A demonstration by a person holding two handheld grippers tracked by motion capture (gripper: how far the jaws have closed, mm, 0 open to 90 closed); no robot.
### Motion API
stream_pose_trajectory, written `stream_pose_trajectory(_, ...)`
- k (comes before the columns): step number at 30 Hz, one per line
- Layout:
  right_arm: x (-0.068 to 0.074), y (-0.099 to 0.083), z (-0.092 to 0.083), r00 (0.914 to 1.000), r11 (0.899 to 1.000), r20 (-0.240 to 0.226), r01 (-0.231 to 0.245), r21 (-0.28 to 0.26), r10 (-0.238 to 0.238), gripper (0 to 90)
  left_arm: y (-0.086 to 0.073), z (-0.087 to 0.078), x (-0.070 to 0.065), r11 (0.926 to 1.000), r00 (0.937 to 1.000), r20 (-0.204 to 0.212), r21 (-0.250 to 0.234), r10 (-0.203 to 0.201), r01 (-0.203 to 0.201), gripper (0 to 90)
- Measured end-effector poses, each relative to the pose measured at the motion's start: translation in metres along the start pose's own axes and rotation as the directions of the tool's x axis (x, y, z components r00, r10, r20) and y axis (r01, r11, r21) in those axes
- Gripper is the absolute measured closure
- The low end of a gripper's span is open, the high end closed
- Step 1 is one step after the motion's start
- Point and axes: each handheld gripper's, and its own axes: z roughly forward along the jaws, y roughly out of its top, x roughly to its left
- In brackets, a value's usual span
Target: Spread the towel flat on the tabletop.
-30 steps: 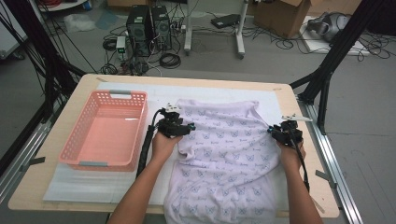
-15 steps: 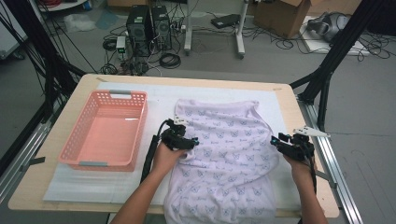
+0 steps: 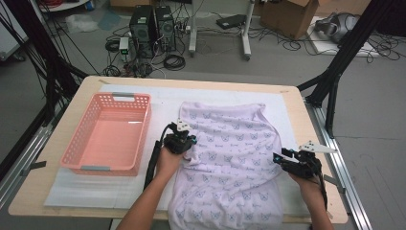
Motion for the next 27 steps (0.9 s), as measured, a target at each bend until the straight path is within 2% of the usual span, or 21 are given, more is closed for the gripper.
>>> stream_pose_trajectory(1, 0.001, 0.0, 0.002, 1.0, 1.0, -0.002, 0.0, 0.005, 0.0, 49.9, 0.003, 0.0, 0.006, 0.9993, 0.9993, -0.03, -0.029, -0.023, 0.022, 87.8)
stream_pose_trajectory(3, 0.003, 0.0, 0.006, 1.0, 1.0, -0.001, -0.004, 0.007, 0.004, 49.0, 0.011, 0.002, 0.02, 0.9966, 0.9956, -0.065, -0.051, -0.068, 0.065, 87.9)
stream_pose_trajectory(5, 0.005, 0.0, 0.008, 1.0, 1.0, -0.003, -0.005, 0.003, 0.005, 48.6, 0.018, 0.003, 0.033, 0.993, 0.9878, -0.121, -0.078, -0.097, 0.088, 87.9)
stream_pose_trajectory(6, 0.006, 0.001, 0.009, 1.0, 1.0, -0.002, -0.004, 0.004, 0.004, 48.4, 0.021, 0.004, 0.039, 0.9913, 0.9844, -0.135, -0.082, -0.113, 0.103, 87.9)
stream_pose_trajectory(7, 0.007, 0.002, 0.01, 1.0, 1.0, -0.003, -0.003, 0.004, 0.003, 48.2, 0.021, 0.004, 0.044, 0.9878, 0.981, -0.146, -0.107, -0.128, 0.113, 87.8)
stream_pose_trajectory(8, 0.008, 0.003, 0.011, 1.0, 1.0, -0.004, -0.007, 0.006, 0.007, 48.0, 0.02, 0.003, 0.047, 0.9844, 0.9784, -0.149, -0.123, -0.143, 0.125, 87.8)
stream_pose_trajectory(10, 0.01, 0.004, 0.014, 1.0, 1.0, -0.005, -0.007, 0.007, 0.007, 47.9, 0.017, 0.003, 0.051, 0.9811, 0.9789, -0.113, -0.113, -0.17, 0.157, 85.3)
stream_pose_trajectory(12, 0.011, 0.006, 0.018, 1.0, 1.0, -0.004, -0.002, 0.011, 0.002, 47.7, 0.016, 0.003, 0.05, 0.972, 0.9728, -0.065, -0.093, -0.222, 0.216, 62.8)
stream_pose_trajectory(13, 0.012, 0.007, 0.02, 1.0, 1.0, -0.006, -0.003, 0.014, 0.003, 47.6, 0.015, 0.001, 0.049, 0.9692, 0.9713, -0.045, -0.091, -0.234, 0.229, 55.0)
stream_pose_trajectory(16, 0.013, 0.01, 0.033, 1.0, 0.999, 0.004, 0.004, 0.05, -0.004, 47.5, 0.013, -0.005, 0.041, 0.9752, 0.9784, -0.021, -0.087, -0.206, 0.203, 48.3)
stream_pose_trajectory(18, 0.015, 0.014, 0.042, 0.9997, 0.997, 0.015, 0.017, 0.074, -0.018, 47.8, 0.01, -0.011, 0.036, 0.972, 0.9763, 0.004, -0.092, -0.217, 0.216, 45.5)
stream_pose_trajectory(20, 0.015, 0.018, 0.052, 0.9987, 0.994, 0.03, 0.038, 0.106, -0.041, 50.8, 0.01, -0.014, 0.031, 0.9779, 0.9792, 0.033, -0.055, -0.2, 0.202, 42.8)
stream_pose_trajectory(22, 0.014, 0.022, 0.062, 0.9956, 0.988, 0.058, 0.065, 0.141, -0.074, 52.9, 0.012, -0.02, 0.024, 0.9846, 0.9862, 0.039, -0.063, -0.161, 0.163, 41.2)
stream_pose_trajectory(24, 0.011, 0.027, 0.067, 0.995, 0.987, 0.055, 0.075, 0.142, -0.084, 72.5, 0.011, -0.028, 0.019, 0.9848, 0.989, 0.049, -0.097, -0.139, 0.144, 42.0)
stream_pose_trajectory(25, 0.009, 0.029, 0.069, 0.9939, 0.987, 0.054, 0.088, 0.135, -0.096, 83.6, 0.011, -0.03, 0.016, 0.986, 0.9896, 0.059, -0.096, -0.131, 0.136, 42.1)
stream_pose_trajectory(26, 0.008, 0.031, 0.072, 0.9914, 0.987, 0.077, 0.096, 0.132, -0.107, 84.4, 0.009, -0.033, 0.014, 0.9872, 0.9901, 0.07, -0.096, -0.122, 0.128, 42.0)
stream_pose_trajectory(27, 0.004, 0.033, 0.075, 0.9911, 0.988, 0.094, 0.081, 0.131, -0.094, 85.0, 0.007, -0.035, 0.012, 0.9884, 0.9908, 0.074, -0.094, -0.113, 0.12, 42.1)
